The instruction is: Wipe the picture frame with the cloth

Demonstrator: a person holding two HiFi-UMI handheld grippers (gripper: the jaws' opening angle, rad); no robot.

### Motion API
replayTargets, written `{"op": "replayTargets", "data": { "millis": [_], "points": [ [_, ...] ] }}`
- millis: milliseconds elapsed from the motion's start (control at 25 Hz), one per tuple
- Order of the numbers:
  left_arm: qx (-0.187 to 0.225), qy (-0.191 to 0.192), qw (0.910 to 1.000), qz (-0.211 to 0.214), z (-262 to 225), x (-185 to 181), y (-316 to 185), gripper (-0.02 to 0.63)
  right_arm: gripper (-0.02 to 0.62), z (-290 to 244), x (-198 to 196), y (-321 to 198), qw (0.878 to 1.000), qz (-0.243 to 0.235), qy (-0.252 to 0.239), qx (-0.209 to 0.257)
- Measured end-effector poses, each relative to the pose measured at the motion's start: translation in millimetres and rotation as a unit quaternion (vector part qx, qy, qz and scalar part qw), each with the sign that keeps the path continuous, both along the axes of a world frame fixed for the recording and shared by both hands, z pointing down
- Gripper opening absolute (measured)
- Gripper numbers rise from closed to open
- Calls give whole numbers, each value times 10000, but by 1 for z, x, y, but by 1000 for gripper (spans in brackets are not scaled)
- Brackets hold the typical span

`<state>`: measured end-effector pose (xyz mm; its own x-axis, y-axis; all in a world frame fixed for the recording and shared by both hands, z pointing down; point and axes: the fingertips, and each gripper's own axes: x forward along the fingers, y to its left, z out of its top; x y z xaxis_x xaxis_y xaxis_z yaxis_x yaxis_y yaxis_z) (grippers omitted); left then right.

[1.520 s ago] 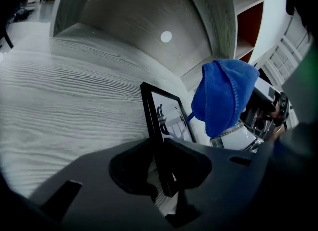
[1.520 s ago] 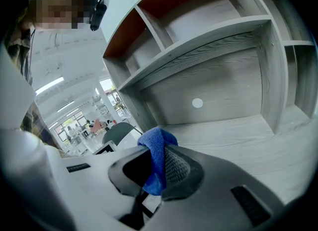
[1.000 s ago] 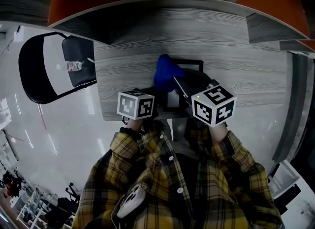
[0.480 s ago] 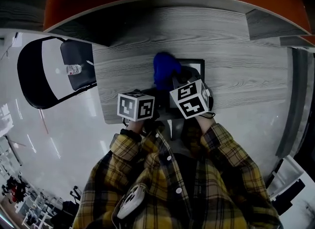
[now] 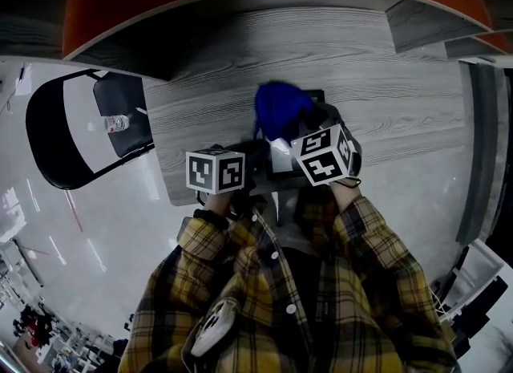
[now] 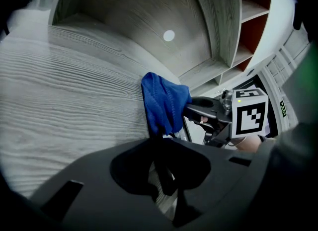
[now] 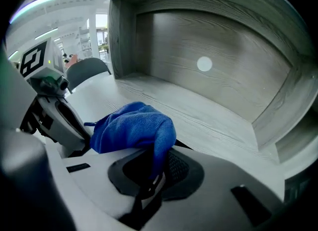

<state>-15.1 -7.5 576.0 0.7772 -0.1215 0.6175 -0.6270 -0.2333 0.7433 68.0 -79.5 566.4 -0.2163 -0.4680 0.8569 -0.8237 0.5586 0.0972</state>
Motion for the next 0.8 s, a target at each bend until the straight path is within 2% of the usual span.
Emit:
{"op": "replayTargets", "data": {
  "millis": [320, 440, 600, 720, 800],
  "points": [
    [-33, 18, 10000, -16, -1, 0, 2, 66, 41, -8, 43, 8, 9986, 328, 406, -12],
    [-28, 29, 10000, 0, -1, 1, 1, 66, 41, -6, 62, 10, 9969, 665, 418, -62],
    [-32, 27, 10000, 9, 0, 1, 1, 66, 41, 4, 93, 18, 9922, 1012, 671, -292],
    [-45, 21, 10000, 11, 0, 1, 1, 66, 41, -11, 89, 24, 9933, 1095, 304, -186],
    [-41, 20, 10000, 12, 0, 2, 1, 66, 41, -34, 71, 26, 9936, 1104, -218, -40]
  ]
}}
